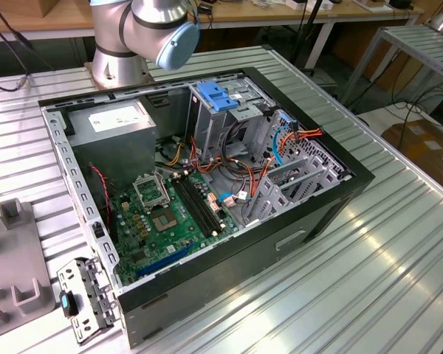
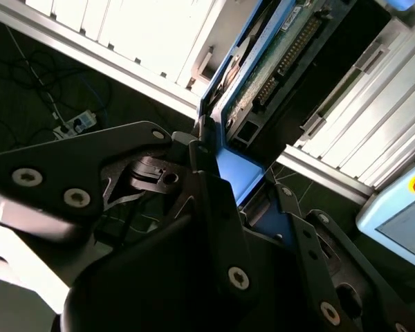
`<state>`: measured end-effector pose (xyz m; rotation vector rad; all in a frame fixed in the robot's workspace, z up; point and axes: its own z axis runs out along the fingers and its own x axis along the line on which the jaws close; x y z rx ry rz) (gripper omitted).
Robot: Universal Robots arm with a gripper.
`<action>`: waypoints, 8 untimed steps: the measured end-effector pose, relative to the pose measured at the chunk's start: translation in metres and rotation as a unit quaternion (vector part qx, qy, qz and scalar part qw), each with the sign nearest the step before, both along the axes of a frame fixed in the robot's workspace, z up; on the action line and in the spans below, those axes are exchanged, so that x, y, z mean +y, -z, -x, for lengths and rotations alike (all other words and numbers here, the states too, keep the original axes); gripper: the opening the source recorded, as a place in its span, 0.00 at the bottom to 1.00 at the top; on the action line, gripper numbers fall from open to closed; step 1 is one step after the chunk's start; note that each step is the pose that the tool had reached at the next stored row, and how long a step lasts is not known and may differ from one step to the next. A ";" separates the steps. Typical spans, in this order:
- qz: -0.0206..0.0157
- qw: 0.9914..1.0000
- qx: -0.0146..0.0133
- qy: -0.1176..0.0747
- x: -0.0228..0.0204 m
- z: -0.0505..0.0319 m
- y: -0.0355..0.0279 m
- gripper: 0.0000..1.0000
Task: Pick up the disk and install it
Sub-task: 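Pick up the disk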
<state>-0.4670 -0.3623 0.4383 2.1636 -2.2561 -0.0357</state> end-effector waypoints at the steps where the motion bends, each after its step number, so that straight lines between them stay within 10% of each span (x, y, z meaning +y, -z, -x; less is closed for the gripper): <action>1: 0.000 1.000 0.000 0.000 0.0000 0.0000 -0.0018 0.37; 8: 0.000 1.000 0.000 0.000 0.0000 0.0000 -0.0171 0.37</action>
